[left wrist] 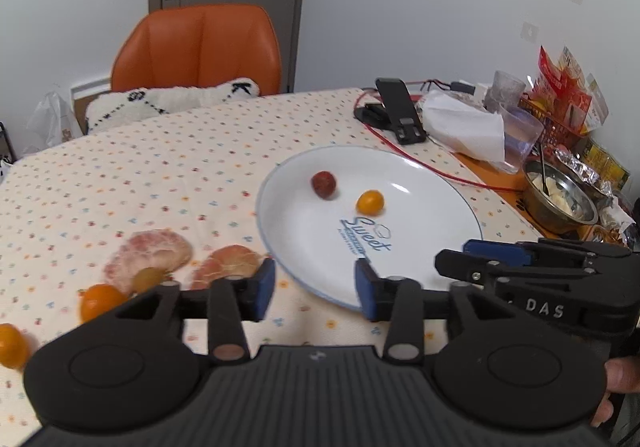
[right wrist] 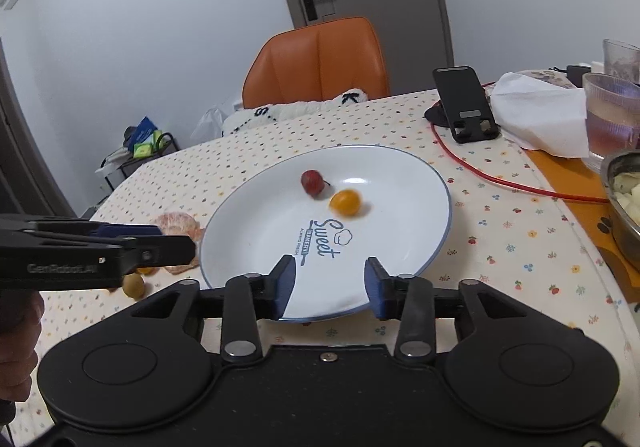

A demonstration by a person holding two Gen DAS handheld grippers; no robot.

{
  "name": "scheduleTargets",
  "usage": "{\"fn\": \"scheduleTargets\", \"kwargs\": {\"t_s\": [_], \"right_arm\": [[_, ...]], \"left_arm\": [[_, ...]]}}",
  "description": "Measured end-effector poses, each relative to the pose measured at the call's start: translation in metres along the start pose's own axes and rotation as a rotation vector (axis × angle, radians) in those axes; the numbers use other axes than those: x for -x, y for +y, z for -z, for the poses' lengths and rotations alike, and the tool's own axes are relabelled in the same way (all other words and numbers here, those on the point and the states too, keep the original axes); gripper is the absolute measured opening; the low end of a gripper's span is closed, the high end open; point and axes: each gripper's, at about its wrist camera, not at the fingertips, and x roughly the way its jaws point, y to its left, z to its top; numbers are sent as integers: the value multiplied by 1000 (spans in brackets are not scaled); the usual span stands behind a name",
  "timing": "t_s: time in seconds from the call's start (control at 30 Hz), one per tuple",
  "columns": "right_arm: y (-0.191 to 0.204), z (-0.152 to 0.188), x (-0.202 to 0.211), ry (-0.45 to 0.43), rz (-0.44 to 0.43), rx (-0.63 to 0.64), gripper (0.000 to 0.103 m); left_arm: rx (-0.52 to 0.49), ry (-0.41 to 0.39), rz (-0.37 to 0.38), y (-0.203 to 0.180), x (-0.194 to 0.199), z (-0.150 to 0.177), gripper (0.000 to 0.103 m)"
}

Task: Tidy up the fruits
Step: 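Carry both fruits over the white plate and open both tools to drop them, then withdraw both open tools from the plate back toward the fruit cluster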

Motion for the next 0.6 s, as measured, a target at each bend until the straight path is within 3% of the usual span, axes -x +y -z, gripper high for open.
{"fn": "scheduleTargets", "kwargs": {"t_s": [0.03, 0.17, 0.3, 0.5, 0.6], "right_arm": [[2, 0, 1, -3, 1, -2, 44], [13, -1, 9, -29, 14, 3, 67], [23, -4, 14, -53, 10, -10, 88], [40, -5, 18, -81, 10, -19, 103], [50, -5, 19, -81, -8, -17, 103]], "left_arm": [[8, -7, -2, 3, 4, 0, 55], [31, -29, -20, 15, 19, 2, 72], [29, -63, -60, 26, 36, 6, 80], [101, -85, -87, 53, 58, 18, 85], [121, -92, -94, 65, 66, 24, 85]]}}
